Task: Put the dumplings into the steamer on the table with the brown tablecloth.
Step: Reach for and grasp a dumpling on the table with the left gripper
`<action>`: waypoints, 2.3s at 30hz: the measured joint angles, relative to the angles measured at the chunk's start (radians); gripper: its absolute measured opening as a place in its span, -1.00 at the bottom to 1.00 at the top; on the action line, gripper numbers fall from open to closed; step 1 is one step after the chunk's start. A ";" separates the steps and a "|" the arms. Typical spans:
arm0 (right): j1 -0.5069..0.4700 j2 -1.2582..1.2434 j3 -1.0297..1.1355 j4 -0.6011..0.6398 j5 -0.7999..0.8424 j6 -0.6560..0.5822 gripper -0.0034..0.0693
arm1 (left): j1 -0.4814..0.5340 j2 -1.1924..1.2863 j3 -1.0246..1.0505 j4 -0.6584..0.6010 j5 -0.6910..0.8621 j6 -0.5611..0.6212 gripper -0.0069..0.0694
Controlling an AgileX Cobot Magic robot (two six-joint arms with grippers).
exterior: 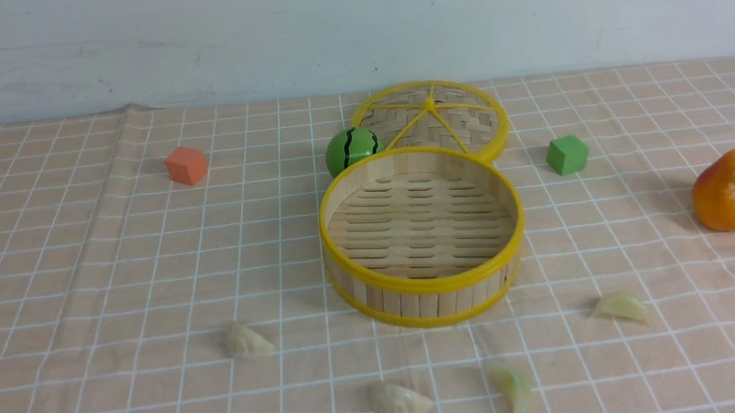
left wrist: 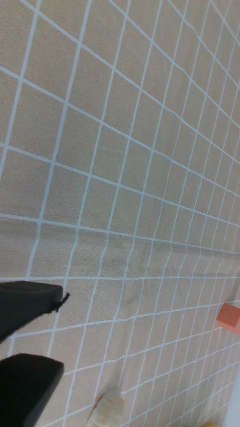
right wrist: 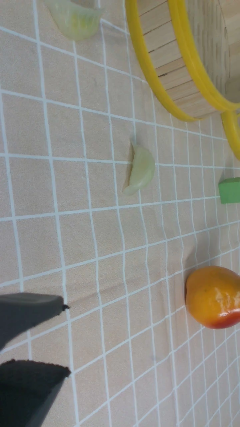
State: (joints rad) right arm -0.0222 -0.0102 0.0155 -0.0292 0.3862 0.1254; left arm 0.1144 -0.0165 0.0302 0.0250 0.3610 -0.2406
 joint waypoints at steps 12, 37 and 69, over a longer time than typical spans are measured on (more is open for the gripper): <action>0.000 0.000 0.000 0.000 0.000 0.000 -0.25 | 0.000 0.000 0.000 0.000 0.000 0.000 -0.19; 0.000 0.000 0.000 -0.001 0.000 0.000 -0.25 | 0.000 0.000 0.000 0.000 0.000 0.000 -0.19; -0.004 0.000 0.009 0.768 0.023 0.407 -0.25 | 0.000 0.000 0.000 -0.768 -0.056 -0.557 -0.19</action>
State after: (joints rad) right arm -0.0258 -0.0102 0.0246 0.7392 0.4091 0.5326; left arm 0.1144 -0.0165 0.0302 -0.7427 0.3046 -0.7976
